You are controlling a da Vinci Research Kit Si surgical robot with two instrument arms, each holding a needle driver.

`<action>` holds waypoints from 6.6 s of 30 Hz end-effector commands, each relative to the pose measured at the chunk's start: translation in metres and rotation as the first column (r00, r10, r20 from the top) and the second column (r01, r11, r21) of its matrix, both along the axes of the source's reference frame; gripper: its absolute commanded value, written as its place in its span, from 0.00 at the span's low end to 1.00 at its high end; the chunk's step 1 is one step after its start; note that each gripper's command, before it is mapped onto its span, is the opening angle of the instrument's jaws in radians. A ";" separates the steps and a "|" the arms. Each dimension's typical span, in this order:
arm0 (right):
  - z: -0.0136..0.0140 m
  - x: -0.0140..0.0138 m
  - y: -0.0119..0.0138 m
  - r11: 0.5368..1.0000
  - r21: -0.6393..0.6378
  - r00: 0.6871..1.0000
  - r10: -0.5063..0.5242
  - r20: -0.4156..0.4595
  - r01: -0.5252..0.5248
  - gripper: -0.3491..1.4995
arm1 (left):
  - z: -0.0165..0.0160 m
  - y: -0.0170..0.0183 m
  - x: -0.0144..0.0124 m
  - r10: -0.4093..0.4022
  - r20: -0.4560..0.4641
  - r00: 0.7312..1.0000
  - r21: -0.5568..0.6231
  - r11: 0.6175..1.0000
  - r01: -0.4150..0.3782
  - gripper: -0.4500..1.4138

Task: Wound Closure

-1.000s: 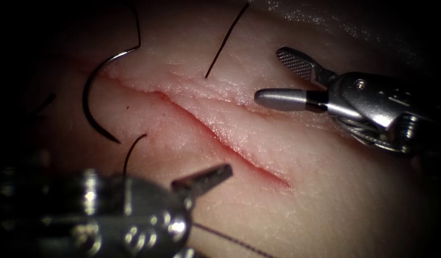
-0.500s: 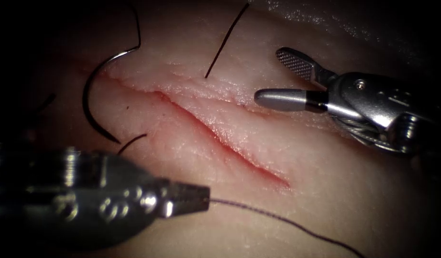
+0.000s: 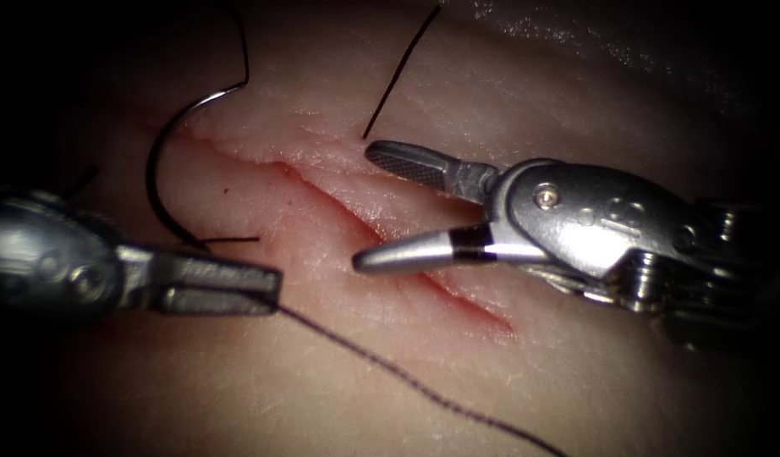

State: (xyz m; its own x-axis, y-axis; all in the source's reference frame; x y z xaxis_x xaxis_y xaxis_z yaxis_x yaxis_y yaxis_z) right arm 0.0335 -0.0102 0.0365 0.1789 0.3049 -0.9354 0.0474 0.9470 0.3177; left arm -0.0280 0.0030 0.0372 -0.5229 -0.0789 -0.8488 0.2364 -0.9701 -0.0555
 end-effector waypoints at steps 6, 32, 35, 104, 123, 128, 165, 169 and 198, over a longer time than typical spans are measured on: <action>-0.0005 0.0045 -0.0010 0.997 -0.078 0.999 -0.025 -0.026 0.023 0.69 | -0.0001 -0.0010 -0.0002 0.064 0.046 0.997 -0.001 0.998 -0.064 0.00; -0.0012 0.0132 -0.0048 0.978 -0.204 0.993 -0.060 -0.098 0.039 0.71 | -0.0014 -0.0019 -0.0004 0.111 0.073 0.991 -0.018 0.994 -0.110 0.00; -0.0011 0.0132 -0.0049 0.977 -0.205 0.990 -0.089 -0.113 0.065 0.40 | -0.0014 -0.0020 -0.0004 0.108 0.073 0.991 -0.013 0.994 -0.108 0.00; 0.0080 0.0072 0.0013 0.975 -0.220 0.977 0.075 0.197 -0.031 0.00 | 0.0007 -0.0023 -0.0121 -0.234 -0.206 0.950 -0.378 0.915 0.143 0.52; 0.0079 0.0073 0.0013 0.977 -0.209 0.977 0.077 0.198 -0.035 0.00 | 0.0028 -0.0034 -0.0132 -0.162 -0.258 0.952 -0.367 0.928 0.058 0.45; 0.0078 0.0072 0.0014 0.978 -0.207 0.977 0.079 0.196 -0.038 0.00 | 0.0025 -0.0033 -0.0130 -0.147 -0.267 0.952 -0.397 0.917 0.030 0.00; 0.0024 0.0040 0.0025 0.993 0.079 0.985 0.070 0.158 -0.083 0.98 | -0.0014 -0.0035 0.0058 -0.185 -0.383 0.905 -0.349 0.936 0.043 0.00; 0.0016 0.0028 0.0036 0.992 0.099 0.986 0.064 0.152 -0.079 0.99 | -0.0012 -0.0032 0.0056 -0.191 -0.392 0.900 -0.355 0.934 0.044 0.00; 0.0075 0.0120 0.0085 0.987 0.085 0.991 0.136 -0.018 -0.134 0.00 | 0.0012 -0.0006 0.0035 -0.128 -0.370 0.920 -0.276 0.961 0.023 0.00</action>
State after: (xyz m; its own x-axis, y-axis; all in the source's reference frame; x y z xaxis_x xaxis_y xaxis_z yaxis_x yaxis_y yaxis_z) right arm 0.0448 -0.0019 0.0439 0.1060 0.4006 -0.9101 -0.0649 0.9161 0.3957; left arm -0.0239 0.0030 0.0381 -0.8171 -0.2048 -0.5389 0.1641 -0.9787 0.1232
